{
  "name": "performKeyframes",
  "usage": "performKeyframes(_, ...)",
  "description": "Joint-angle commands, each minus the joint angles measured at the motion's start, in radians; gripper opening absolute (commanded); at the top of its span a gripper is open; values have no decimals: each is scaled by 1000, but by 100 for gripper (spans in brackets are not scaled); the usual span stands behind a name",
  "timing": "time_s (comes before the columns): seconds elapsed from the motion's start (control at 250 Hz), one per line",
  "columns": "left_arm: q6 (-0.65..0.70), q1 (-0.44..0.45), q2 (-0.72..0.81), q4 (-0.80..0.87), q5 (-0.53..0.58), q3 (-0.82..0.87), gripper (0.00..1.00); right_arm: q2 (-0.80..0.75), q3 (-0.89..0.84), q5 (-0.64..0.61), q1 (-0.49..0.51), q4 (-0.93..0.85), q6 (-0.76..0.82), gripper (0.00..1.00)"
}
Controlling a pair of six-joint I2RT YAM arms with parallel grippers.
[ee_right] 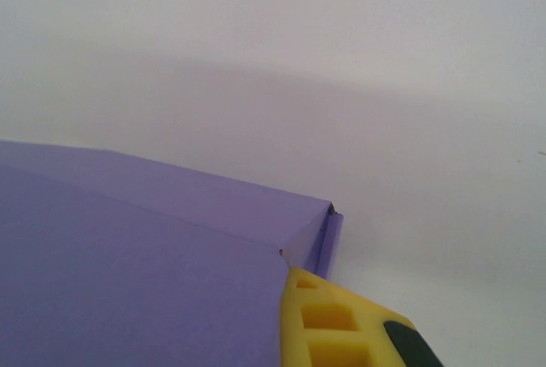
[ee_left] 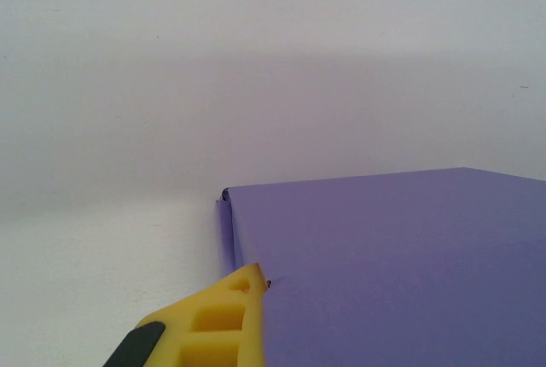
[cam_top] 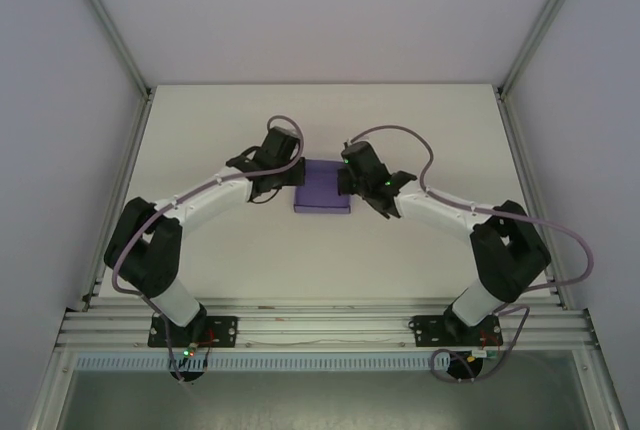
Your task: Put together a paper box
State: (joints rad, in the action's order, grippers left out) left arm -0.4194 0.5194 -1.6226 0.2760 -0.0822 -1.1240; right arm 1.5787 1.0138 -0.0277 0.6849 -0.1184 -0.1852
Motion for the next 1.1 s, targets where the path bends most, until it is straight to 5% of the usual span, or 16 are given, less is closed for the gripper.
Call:
performKeyframes(0.0,-16,40,35,-47,-45,62,0,-27,-53,19,15,72,73,0)
performKeyframes(0.192,-34,47,116,-120,-33,184,0,-66,-158,-4,17,126,90,0)
performKeyframes(0.416,-13,47,174,-118,-37,244,17,-109,-281,7,24,240,85,0)
performKeyframes(0.724,-18,48,275,-52,-96,225,56,-111,-294,-61,73,211,141,0)
performKeyframes(0.863,-51,47,348,5,-93,219,84,-115,-296,-79,80,200,149,0)
performKeyframes(0.903,-61,48,370,25,-93,213,99,-114,-294,-86,87,199,158,0)
performKeyframes(1.095,-117,33,448,94,7,166,100,-84,-271,-123,118,172,180,0)
